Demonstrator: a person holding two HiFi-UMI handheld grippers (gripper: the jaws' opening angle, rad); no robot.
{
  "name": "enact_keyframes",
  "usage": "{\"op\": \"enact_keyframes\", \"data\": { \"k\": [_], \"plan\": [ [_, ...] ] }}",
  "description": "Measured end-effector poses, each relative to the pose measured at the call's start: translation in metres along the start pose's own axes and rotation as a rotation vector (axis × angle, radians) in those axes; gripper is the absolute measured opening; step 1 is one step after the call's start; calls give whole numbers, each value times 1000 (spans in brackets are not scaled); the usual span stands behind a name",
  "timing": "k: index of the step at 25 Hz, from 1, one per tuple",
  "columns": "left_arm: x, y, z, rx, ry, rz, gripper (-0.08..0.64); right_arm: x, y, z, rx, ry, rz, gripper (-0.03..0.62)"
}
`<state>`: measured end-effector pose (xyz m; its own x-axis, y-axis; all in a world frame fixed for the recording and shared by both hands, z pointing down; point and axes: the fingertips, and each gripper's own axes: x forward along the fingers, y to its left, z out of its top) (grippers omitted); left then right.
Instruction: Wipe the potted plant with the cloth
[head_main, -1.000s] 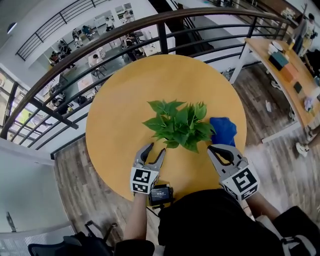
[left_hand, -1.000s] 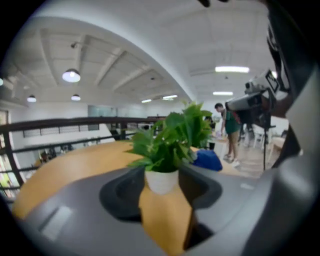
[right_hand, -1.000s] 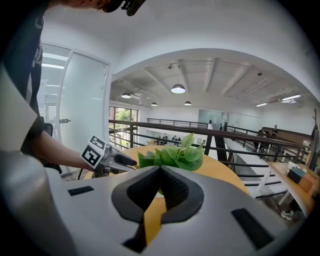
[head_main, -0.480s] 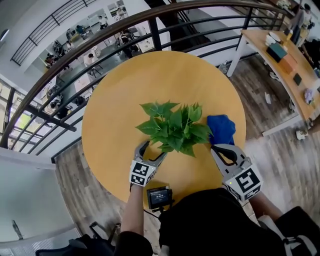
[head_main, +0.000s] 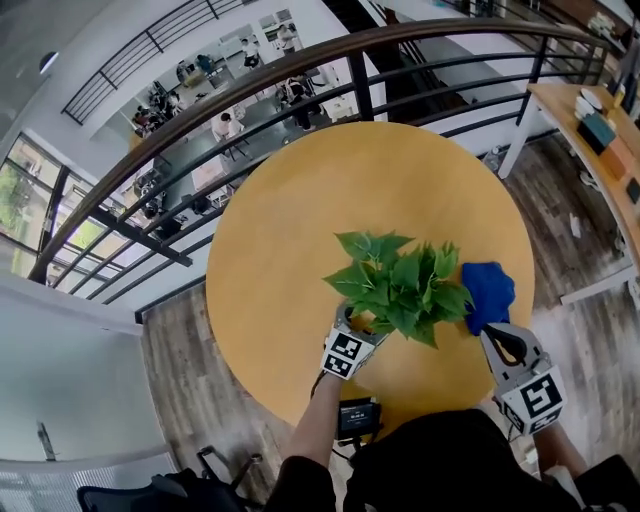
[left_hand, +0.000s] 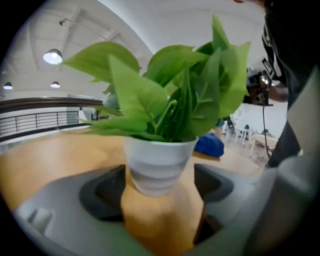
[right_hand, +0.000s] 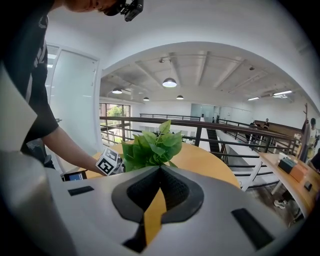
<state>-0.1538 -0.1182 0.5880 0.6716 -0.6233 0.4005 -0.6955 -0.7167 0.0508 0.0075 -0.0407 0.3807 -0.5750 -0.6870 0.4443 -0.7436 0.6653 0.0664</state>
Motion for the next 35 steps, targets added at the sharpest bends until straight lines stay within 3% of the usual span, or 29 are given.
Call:
{"op": "enact_keyframes", "data": {
  "k": [3, 7, 15, 25, 30, 32, 33, 34, 35],
  "plan": [
    [2, 2, 6, 1, 12, 5, 413, 3, -4, 1, 12, 6, -11, 9],
    [8, 5, 9, 4, -31, -2, 413, 6, -7, -4, 33, -1, -22, 9],
    [13, 8, 11, 24, 43, 5, 414, 11, -5, -6, 51, 37, -19, 9],
    [-5, 2, 6, 31, 37, -11, 393, 18, -19, -7, 15, 30, -29, 9],
    [-21, -22, -11, 53, 53, -31, 393, 7, -46, -44, -79, 97, -107, 9],
    [-24, -29, -17, 67, 66, -58, 393, 13, -66, -69, -105, 168, -125, 9],
    [-25, -29, -16, 72, 69, -66, 393, 22, -75, -84, -98, 220, -111, 19],
    [-25, -29, -16, 74, 71, -70, 393, 33, -82, -100, -78, 276, -85, 80],
    [-25, -29, -15, 74, 73, -72, 393, 46, -88, -116, -56, 331, -59, 201]
  ]
}}
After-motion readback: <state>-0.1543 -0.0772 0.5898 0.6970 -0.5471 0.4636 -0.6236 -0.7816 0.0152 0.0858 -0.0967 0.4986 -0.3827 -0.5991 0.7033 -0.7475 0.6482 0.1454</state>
